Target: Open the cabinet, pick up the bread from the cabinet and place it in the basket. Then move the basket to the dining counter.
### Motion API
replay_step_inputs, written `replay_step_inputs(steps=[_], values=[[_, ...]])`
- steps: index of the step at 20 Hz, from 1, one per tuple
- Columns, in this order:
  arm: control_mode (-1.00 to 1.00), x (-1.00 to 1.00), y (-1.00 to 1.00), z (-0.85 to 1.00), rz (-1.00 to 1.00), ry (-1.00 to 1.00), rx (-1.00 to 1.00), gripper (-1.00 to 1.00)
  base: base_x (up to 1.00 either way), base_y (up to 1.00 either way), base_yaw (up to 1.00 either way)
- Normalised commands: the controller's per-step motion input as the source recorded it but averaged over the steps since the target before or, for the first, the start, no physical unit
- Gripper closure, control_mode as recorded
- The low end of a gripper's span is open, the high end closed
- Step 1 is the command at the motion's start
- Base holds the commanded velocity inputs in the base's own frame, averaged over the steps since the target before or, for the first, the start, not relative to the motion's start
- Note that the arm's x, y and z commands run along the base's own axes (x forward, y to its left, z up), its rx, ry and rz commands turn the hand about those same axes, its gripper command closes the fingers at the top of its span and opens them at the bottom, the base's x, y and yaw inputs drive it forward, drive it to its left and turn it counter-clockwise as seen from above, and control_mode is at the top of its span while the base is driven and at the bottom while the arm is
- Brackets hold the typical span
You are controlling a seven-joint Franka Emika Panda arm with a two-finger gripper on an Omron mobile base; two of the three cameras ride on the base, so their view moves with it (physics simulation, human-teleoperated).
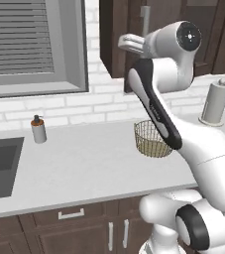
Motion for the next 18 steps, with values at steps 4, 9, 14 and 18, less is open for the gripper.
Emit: replay_step_inputs(steps=[4, 9, 14, 18], values=[[-1.0, -1.0, -0.6, 0.29, 0.0, 0.05, 0.14, 1.0, 0.0, 0.0, 0.0], [-1.0, -1.0, -0.56, 0.31, 0.0, 0.08, 0.14, 1.0, 0.0, 0.0, 0.0], [-1.0, -1.0, -0.48, 0.21, 0.0, 0.09, 0.13, -1.0, 0.0, 0.0, 0.0], [-1.0, -0.33, -0.08, -0.06, -0.01, 0.12, 0.01, -1.0, 0.0, 0.0, 0.0]])
